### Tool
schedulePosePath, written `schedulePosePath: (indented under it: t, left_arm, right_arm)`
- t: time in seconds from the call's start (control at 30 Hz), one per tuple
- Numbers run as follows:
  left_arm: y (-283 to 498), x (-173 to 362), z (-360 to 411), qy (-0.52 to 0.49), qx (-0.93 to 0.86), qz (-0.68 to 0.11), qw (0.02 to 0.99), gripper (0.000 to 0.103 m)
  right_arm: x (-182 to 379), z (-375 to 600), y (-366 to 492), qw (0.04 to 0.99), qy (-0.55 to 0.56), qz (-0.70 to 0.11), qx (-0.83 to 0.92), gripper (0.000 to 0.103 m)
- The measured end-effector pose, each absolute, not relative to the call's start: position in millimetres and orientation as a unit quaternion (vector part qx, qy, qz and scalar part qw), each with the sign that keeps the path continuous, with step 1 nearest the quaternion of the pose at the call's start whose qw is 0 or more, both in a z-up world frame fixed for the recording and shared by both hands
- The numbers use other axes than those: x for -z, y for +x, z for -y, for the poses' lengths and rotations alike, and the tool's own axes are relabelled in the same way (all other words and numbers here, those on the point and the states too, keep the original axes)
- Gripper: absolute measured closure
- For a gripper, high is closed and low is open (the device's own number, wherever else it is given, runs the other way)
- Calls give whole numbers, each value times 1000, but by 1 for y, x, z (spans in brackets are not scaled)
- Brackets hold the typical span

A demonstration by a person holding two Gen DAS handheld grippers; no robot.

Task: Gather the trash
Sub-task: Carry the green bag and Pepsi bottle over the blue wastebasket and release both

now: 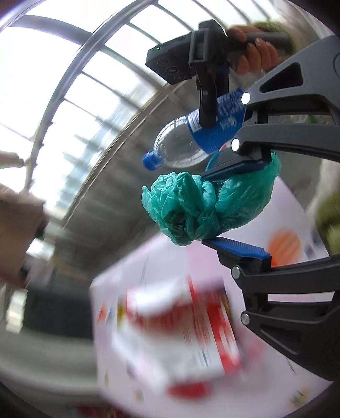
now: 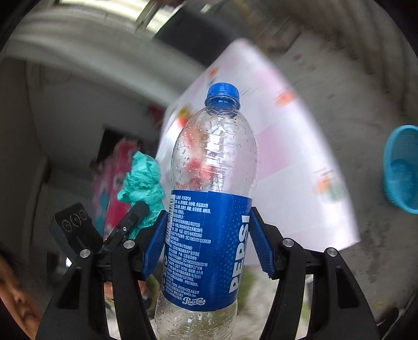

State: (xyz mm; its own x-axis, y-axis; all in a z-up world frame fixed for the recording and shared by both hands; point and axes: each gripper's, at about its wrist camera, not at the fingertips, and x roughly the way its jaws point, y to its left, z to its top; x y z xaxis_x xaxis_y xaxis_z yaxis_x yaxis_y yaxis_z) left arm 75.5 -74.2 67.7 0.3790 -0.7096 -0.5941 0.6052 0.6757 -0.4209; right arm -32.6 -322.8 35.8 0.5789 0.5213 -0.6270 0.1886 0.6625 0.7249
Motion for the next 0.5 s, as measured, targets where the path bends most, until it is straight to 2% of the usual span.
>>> schedulePosePath:
  t: [0.23, 0.5]
  left_arm:
    - [121, -29, 259, 14, 482, -498, 721, 61]
    - [132, 78, 412, 96, 473, -610, 629, 61]
  right_arm:
    - [11, 458, -62, 752, 484, -446, 26, 43]
    - [150, 556, -73, 623, 585, -502, 133, 42]
